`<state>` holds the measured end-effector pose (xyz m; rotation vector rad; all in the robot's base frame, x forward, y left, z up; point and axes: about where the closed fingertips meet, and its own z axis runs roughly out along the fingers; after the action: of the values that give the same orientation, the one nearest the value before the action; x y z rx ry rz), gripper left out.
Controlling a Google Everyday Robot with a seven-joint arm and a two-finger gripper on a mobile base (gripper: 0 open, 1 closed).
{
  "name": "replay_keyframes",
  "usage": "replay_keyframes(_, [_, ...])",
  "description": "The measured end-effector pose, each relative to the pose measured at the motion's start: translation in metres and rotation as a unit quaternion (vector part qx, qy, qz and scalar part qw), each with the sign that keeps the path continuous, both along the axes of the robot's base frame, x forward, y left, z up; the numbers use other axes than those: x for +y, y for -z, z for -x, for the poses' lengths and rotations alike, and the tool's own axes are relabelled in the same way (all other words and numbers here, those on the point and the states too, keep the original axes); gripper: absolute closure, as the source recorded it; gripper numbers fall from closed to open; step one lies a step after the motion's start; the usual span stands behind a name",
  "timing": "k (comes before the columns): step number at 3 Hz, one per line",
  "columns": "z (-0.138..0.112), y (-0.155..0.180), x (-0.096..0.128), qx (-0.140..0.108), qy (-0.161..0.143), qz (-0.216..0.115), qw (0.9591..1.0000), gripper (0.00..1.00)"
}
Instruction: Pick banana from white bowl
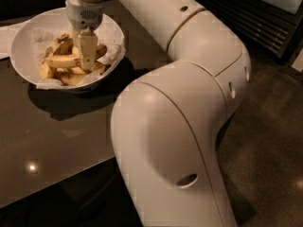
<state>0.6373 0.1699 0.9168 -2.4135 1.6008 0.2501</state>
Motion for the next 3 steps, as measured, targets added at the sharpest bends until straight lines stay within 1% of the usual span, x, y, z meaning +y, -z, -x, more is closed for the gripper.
replay_keyframes(1, [-0.001, 0.004, 0.004, 0.005, -0.002, 0.002, 1.0000, 0.53])
replay_keyframes(2, [-0.004, -0.001, -0.003, -0.005, 0.004, 0.000, 1.0000, 0.77])
replay_keyframes(3, [-0.012, -0.006, -0.003, -0.028, 0.006, -0.006, 0.9996, 1.00])
